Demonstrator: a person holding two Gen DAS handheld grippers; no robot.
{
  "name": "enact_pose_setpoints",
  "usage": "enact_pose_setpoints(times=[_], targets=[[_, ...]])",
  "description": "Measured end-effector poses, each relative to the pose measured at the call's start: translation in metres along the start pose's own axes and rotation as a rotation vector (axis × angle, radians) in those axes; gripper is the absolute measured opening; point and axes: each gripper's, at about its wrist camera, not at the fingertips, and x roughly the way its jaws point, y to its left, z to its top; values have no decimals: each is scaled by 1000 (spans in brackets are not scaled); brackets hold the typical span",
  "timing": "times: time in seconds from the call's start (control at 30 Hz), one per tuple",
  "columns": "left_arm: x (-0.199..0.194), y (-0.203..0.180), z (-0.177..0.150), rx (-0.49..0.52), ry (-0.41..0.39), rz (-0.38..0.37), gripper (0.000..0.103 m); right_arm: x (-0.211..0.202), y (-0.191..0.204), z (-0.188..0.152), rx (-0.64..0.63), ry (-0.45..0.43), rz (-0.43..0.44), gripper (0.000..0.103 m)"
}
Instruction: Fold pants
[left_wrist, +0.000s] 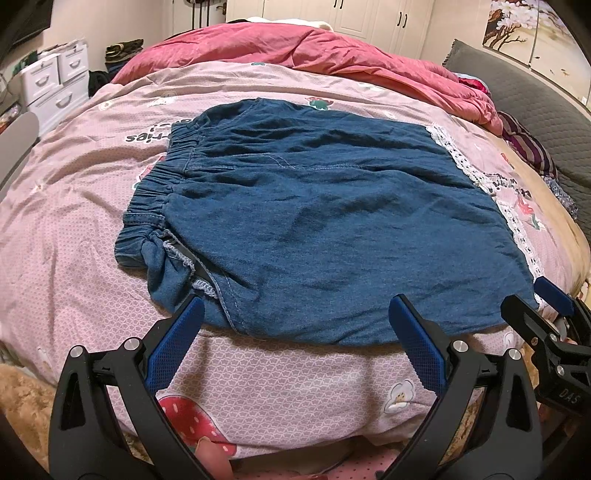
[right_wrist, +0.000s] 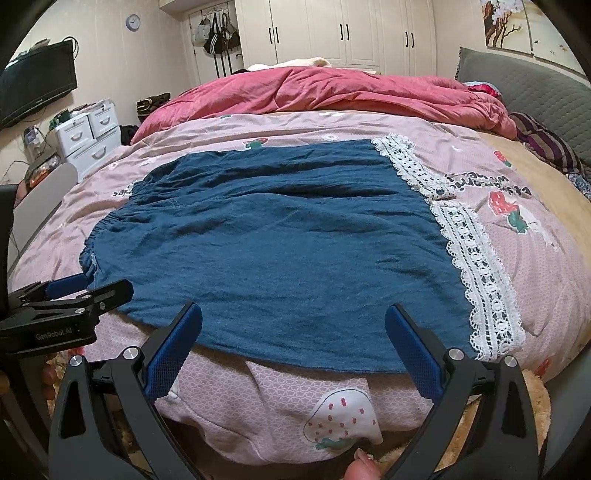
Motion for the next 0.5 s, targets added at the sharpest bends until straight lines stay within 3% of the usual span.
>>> enact_pose_setpoints(times=[0.5], targets=[[2,0,1,2,0,4,94,1,1,1,-14,6,-8,99]])
